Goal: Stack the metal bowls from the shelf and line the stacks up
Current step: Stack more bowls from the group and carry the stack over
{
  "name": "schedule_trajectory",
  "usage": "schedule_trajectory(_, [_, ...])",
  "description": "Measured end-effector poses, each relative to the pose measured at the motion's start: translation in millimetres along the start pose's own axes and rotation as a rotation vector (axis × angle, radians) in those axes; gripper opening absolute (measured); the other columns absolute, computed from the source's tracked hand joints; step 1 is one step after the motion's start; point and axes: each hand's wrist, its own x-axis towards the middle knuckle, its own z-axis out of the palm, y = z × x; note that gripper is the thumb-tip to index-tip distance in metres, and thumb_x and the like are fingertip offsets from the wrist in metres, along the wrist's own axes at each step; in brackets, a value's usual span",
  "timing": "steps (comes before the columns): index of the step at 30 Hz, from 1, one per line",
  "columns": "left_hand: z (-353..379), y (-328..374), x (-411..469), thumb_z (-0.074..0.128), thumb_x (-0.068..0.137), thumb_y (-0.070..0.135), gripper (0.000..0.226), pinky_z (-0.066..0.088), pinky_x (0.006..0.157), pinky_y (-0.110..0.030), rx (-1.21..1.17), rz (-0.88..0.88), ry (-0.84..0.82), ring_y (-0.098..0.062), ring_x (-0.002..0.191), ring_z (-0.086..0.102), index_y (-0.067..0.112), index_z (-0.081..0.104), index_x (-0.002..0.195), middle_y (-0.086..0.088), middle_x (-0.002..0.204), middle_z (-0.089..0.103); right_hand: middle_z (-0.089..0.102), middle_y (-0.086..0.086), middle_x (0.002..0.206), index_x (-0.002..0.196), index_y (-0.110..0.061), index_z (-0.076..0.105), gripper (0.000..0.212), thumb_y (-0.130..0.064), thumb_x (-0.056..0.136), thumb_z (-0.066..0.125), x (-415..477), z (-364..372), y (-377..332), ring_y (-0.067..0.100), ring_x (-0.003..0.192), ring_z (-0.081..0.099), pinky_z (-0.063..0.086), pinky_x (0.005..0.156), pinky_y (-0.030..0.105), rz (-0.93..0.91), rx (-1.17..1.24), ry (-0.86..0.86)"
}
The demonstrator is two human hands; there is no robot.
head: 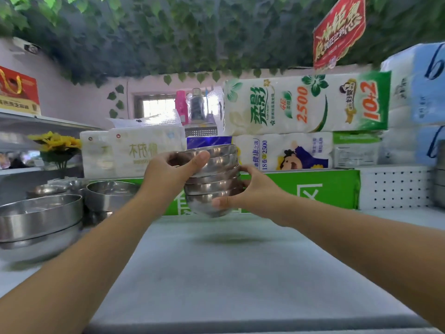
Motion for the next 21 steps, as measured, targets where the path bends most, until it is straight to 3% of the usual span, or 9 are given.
schedule_trajectory(3, [34, 23, -15, 0.08, 0.058, 0.07, 0.071, 0.057, 0.08, -0.032, -0.024, 0.015, -0.066, -0.019, 0.09, 0.072, 0.011, 0.072, 0.096, -0.003, 0.093, 0.076, 0.077, -0.007, 0.103, 0.127, -0.035, 0.047, 0.088, -0.025, 0.058, 0.1, -39, -37, -4, 0.005, 0.093, 0.074, 0.056, 0.073, 0.017, 0.016, -0.003, 0.056])
schedule_trajectory(7, [80, 54, -39, 0.082, 0.057, 0.069, 0.068, 0.057, 0.086, -0.035, -0.09, 0.02, -0.17, -0.02, 0.094, 0.072, 0.016, 0.074, 0.098, -0.001, 0.095, 0.076, 0.076, -0.004, 0.113, 0.139, -0.037, 0.043, 0.109, -0.037, 0.048, 0.103, -85, -80, 3, 0.011, 0.107, 0.071, 0.055, 0.095, 0.03, 0.034, -0.022, 0.138])
schedule_trajectory(9, [104, 71, -53, 0.082, 0.062, 0.061, 0.058, 0.056, 0.083, -0.031, -0.12, 0.022, -0.206, -0.015, 0.093, 0.072, 0.017, 0.073, 0.099, 0.002, 0.093, 0.076, 0.076, -0.003, 0.115, 0.134, -0.039, 0.045, 0.098, -0.031, 0.054, 0.101, -109, -104, 5, 0.01, 0.109, 0.071, 0.055, 0.092, 0.025, 0.032, -0.035, 0.16])
schedule_trajectory(13, [157, 100, -82, 0.082, 0.069, 0.054, 0.044, 0.054, 0.079, -0.026, -0.128, 0.041, -0.24, -0.005, 0.082, 0.071, 0.018, 0.073, 0.093, 0.009, 0.083, 0.076, 0.076, -0.001, 0.114, 0.141, -0.033, 0.042, 0.099, -0.024, 0.06, 0.099, -157, -152, 13, 0.01, 0.106, 0.072, 0.055, 0.091, 0.026, 0.051, -0.043, 0.203])
schedule_trajectory(18, [230, 138, -113, 0.079, 0.067, 0.059, 0.046, 0.048, 0.071, -0.019, -0.142, 0.073, -0.291, 0.003, 0.074, 0.069, 0.018, 0.074, 0.088, 0.012, 0.078, 0.076, 0.076, 0.0, 0.11, 0.133, -0.039, 0.041, 0.092, -0.025, 0.062, 0.098, -210, -224, 22, 0.009, 0.097, 0.075, 0.056, 0.083, 0.022, 0.056, -0.094, 0.267])
schedule_trajectory(21, [275, 160, -128, 0.081, 0.06, 0.066, 0.058, 0.049, 0.076, -0.023, -0.195, 0.086, -0.339, -0.003, 0.082, 0.071, 0.017, 0.075, 0.092, 0.008, 0.083, 0.077, 0.077, -0.001, 0.109, 0.13, -0.04, 0.041, 0.089, -0.023, 0.064, 0.097, -238, -275, 28, 0.007, 0.095, 0.075, 0.055, 0.077, 0.017, 0.052, -0.106, 0.274])
